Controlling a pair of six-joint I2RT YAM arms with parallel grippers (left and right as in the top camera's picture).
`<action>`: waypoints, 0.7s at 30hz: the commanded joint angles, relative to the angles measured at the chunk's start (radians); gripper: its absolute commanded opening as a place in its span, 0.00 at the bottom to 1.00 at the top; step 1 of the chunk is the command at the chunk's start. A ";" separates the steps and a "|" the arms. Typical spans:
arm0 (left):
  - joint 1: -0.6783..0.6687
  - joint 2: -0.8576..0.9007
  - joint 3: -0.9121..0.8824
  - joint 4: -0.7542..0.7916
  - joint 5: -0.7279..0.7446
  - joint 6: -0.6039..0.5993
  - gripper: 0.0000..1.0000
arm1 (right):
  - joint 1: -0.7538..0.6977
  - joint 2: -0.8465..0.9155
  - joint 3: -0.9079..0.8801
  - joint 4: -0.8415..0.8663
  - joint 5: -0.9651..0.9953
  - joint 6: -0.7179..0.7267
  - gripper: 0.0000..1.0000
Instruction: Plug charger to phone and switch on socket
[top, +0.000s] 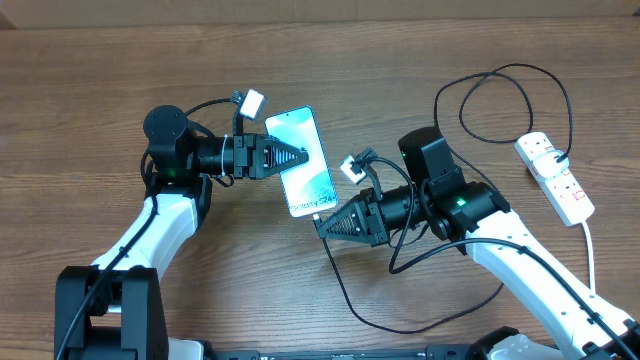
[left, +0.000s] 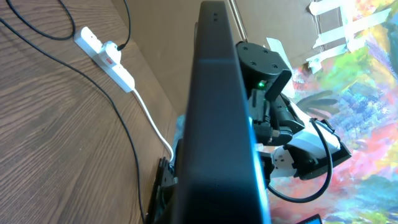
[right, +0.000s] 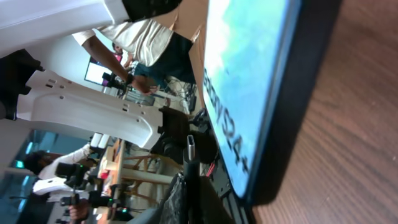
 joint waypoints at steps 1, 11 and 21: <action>-0.001 0.002 0.009 0.011 0.018 0.015 0.04 | 0.005 0.005 0.025 -0.009 -0.023 0.004 0.04; 0.000 0.002 0.009 0.011 -0.002 -0.042 0.04 | 0.005 0.005 0.025 -0.010 -0.022 0.015 0.04; 0.000 0.002 0.009 0.011 -0.001 -0.060 0.04 | 0.003 0.056 0.025 -0.003 -0.023 0.034 0.04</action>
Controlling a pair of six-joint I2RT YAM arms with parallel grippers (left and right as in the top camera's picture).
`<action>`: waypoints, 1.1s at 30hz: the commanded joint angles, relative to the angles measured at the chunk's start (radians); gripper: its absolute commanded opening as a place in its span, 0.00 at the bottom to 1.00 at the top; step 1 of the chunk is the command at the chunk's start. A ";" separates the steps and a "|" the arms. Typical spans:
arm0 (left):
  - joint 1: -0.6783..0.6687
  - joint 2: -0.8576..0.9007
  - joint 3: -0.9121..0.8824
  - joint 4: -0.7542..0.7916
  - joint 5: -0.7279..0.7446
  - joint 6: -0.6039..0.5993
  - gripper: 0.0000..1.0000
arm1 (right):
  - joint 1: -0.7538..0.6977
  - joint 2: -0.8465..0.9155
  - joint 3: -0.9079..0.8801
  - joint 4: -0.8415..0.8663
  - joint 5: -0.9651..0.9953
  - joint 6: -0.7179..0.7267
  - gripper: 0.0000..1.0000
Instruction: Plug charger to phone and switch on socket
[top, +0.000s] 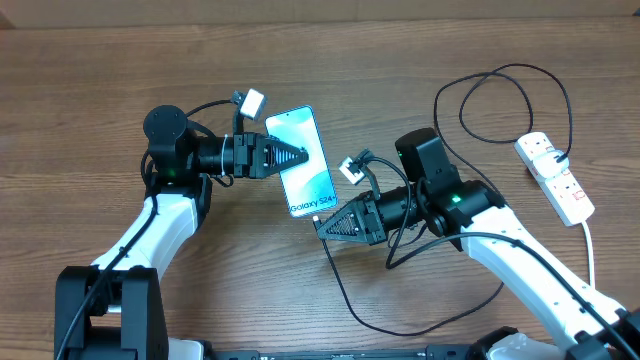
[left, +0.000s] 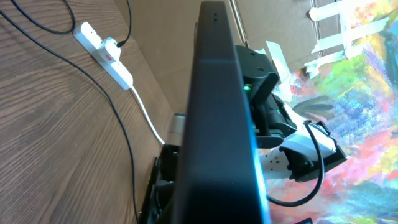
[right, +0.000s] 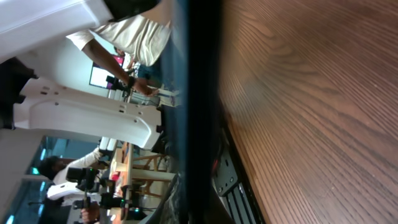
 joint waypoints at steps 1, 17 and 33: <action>0.000 0.002 0.009 0.011 0.001 -0.016 0.04 | 0.003 0.015 0.025 0.015 -0.019 0.003 0.04; 0.000 0.002 0.009 0.011 0.000 -0.015 0.04 | -0.030 0.015 0.025 0.023 -0.090 0.003 0.04; 0.000 0.002 0.009 0.011 0.000 -0.001 0.04 | -0.030 0.015 0.025 0.052 -0.085 0.003 0.04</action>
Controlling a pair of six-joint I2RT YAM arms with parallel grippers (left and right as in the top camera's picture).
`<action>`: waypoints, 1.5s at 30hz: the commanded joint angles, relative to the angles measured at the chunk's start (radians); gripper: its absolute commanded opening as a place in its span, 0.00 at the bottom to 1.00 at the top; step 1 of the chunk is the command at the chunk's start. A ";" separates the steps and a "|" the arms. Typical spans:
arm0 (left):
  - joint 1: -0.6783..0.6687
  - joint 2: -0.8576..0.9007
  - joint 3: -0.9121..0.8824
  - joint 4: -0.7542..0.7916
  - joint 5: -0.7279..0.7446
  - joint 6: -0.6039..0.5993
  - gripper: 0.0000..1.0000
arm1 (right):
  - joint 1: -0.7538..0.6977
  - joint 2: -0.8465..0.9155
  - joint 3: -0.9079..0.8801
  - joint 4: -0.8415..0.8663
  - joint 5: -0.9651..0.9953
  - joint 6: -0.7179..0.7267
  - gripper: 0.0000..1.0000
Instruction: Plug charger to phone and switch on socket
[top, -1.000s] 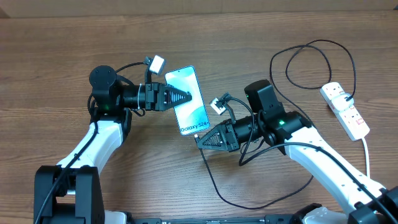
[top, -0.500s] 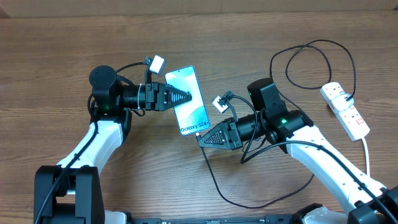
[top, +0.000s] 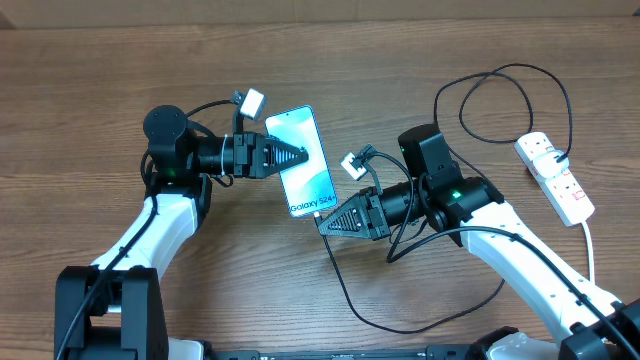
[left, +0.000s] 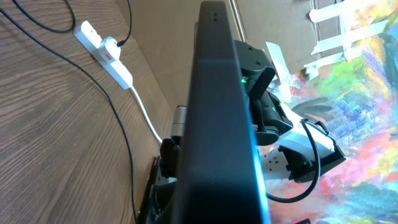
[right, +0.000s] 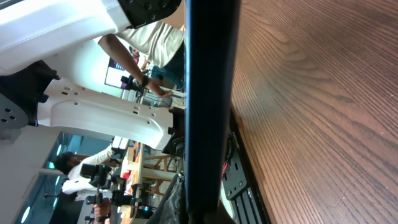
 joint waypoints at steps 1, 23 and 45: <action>0.000 0.002 0.009 0.011 0.000 0.009 0.04 | -0.003 -0.002 0.025 0.007 -0.011 0.000 0.04; 0.000 0.002 0.009 0.011 0.001 0.017 0.04 | -0.003 -0.002 0.025 0.036 0.023 0.001 0.04; -0.033 0.002 0.008 0.010 0.021 0.104 0.05 | -0.003 -0.002 0.027 0.243 0.075 0.158 0.04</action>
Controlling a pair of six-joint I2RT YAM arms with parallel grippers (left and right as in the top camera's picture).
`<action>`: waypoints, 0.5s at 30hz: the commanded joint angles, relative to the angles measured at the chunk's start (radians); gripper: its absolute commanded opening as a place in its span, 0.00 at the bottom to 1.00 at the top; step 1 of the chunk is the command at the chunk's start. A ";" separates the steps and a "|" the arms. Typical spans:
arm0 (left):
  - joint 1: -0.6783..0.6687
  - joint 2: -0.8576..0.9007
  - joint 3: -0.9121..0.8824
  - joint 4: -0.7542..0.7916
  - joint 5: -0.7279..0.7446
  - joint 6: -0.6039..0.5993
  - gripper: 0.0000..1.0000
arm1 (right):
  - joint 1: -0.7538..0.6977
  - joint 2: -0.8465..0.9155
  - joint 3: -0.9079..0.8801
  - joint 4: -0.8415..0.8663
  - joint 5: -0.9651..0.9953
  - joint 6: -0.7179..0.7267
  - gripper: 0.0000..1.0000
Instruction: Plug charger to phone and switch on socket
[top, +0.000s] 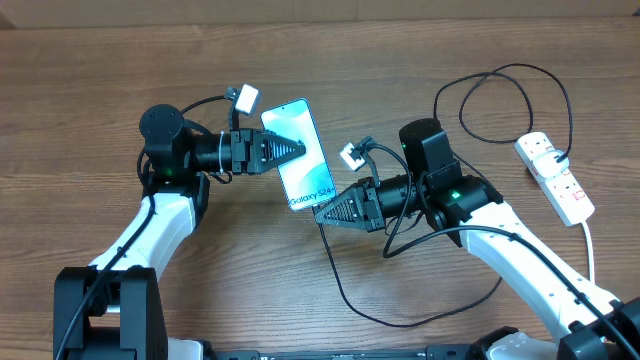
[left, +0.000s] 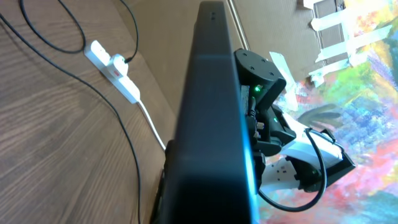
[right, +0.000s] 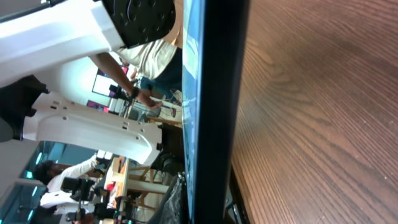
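My left gripper (top: 297, 148) is shut on the phone (top: 300, 160), holding it by its side with the lit screen facing up. The right gripper (top: 318, 212) is pressed against the phone's bottom edge, shut on the charger plug, which is hidden there. The black cable (top: 345, 290) loops from that gripper across the table to the white power strip (top: 556, 177) at the right. The left wrist view shows the phone's dark edge (left: 211, 124) filling the middle, with the power strip (left: 114, 70) beyond. In the right wrist view the phone's edge (right: 217, 93) stands right at the jaws.
The cable forms a loop (top: 500, 100) at the back right near the strip, and slack lies near the front edge (top: 400, 322). A white lead (top: 590, 250) runs from the strip toward the front right. The wooden table (top: 100, 80) lies beneath.
The phone and my left gripper have shifted slightly left and back. The right gripper has followed and still sits at the phone's bottom edge.
At first the right gripper held the plug just short of the phone's bottom edge, its metal tip showing. Then the gripper stood against that edge with the tip hidden, and it stayed so. Now both grippers and the phone sit slightly further left.
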 joint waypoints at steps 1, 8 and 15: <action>-0.046 0.002 -0.001 0.003 0.063 0.074 0.04 | -0.004 -0.007 0.031 0.083 0.017 0.060 0.04; -0.058 0.002 -0.016 -0.055 0.063 0.082 0.04 | -0.004 -0.007 0.031 0.108 0.021 0.060 0.04; -0.069 0.002 -0.046 -0.055 0.063 0.089 0.04 | -0.004 -0.007 0.051 0.125 0.025 0.060 0.04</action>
